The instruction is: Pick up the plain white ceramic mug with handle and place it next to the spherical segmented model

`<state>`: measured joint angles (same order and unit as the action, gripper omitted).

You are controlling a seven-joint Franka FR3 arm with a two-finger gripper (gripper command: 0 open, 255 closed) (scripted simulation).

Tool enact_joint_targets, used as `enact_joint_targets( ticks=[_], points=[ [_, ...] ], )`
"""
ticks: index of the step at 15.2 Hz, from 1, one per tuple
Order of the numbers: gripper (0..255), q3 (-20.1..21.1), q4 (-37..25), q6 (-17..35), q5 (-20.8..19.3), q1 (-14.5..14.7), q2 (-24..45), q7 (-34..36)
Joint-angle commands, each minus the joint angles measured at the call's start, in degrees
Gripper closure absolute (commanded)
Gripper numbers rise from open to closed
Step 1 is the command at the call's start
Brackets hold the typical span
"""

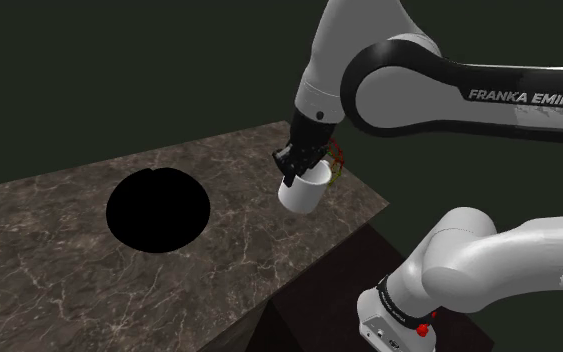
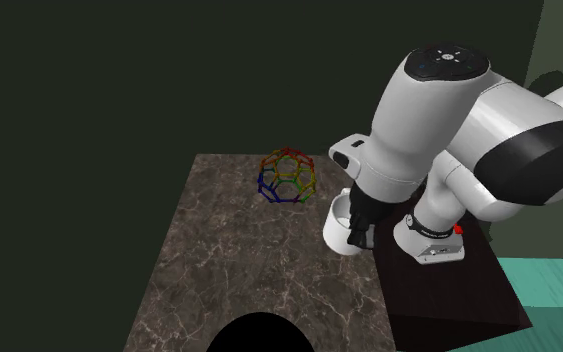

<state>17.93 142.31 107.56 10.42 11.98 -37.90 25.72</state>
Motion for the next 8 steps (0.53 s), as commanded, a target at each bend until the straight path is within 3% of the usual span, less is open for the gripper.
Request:
enact_joint_targets(
  ticks=[1,8],
  points=[
    [255,0.3,1.6,1.9,0.2,0.0,0.3,-0.1],
    [255,1.3,6.2,7.7,0.9,0.3,1.5,-0.1]
  ],
)
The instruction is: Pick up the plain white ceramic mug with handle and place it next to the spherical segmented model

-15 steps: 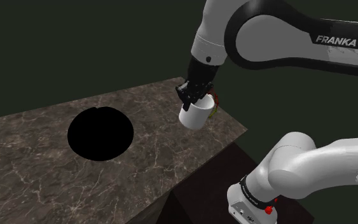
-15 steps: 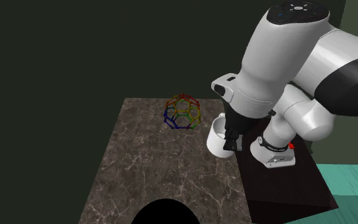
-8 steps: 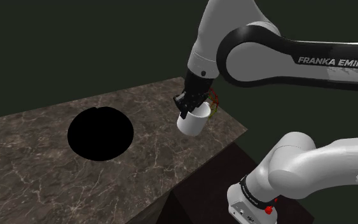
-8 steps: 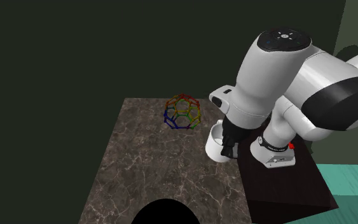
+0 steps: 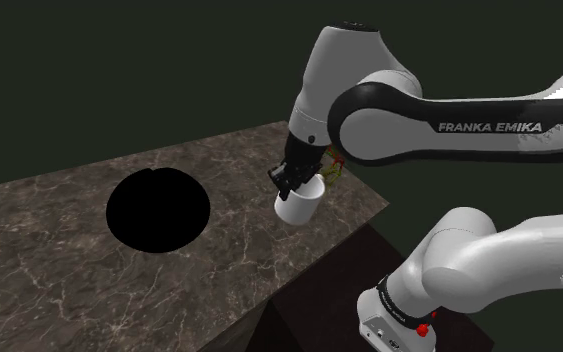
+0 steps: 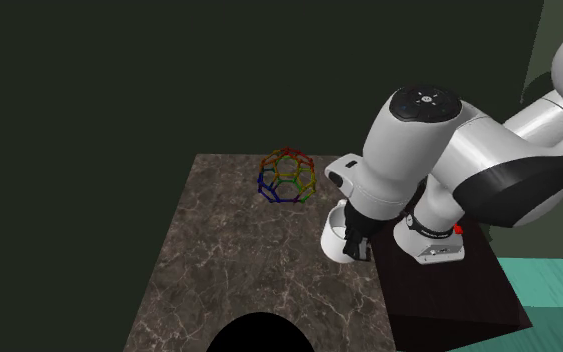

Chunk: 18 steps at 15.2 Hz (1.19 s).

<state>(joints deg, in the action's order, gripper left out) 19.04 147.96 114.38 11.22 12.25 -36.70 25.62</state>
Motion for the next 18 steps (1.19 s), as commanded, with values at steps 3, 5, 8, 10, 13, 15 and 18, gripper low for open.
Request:
enact_joint_targets(
  ticks=[3,5,8,10,13,15,18],
  points=[
    [255,0.6,2.3,3.5,0.4,0.1,1.1,0.0],
    [255,0.9,3.5,5.2,0.6,0.1,1.7,0.1],
    [255,1.5,5.2,7.9,0.8,0.2,2.7,0.1],
    [255,1.8,6.2,9.8,1.0,0.2,3.6,0.1],
    [255,2.4,7.7,12.6,1.2,0.2,4.9,0.2],
    [255,2.7,8.6,14.6,1.4,0.1,6.0,0.3],
    [255,2.7,8.6,14.6,1.4,0.1,6.0,0.3]
  ],
)
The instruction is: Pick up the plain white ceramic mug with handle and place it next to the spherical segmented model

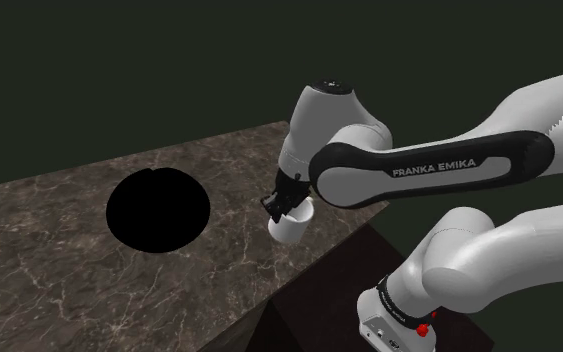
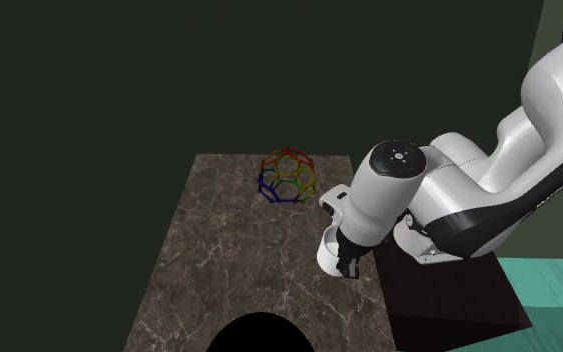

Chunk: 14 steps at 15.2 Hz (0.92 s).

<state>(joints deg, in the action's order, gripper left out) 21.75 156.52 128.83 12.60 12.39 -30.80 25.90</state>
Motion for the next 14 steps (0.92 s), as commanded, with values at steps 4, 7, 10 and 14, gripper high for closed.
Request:
enact_joint_targets(
  ticks=[4,7,10,14],
  points=[
    [255,0.0,0.0,0.2,0.0,0.0,0.1,0.0],
    [0,0.0,0.0,0.2,0.0,0.0,0.1,0.0],
    [0,0.0,0.0,0.2,0.0,0.0,0.1,0.0],
    [0,-1.6,-4.5,-8.8,-0.6,0.1,-4.4,-0.2]
  ],
)
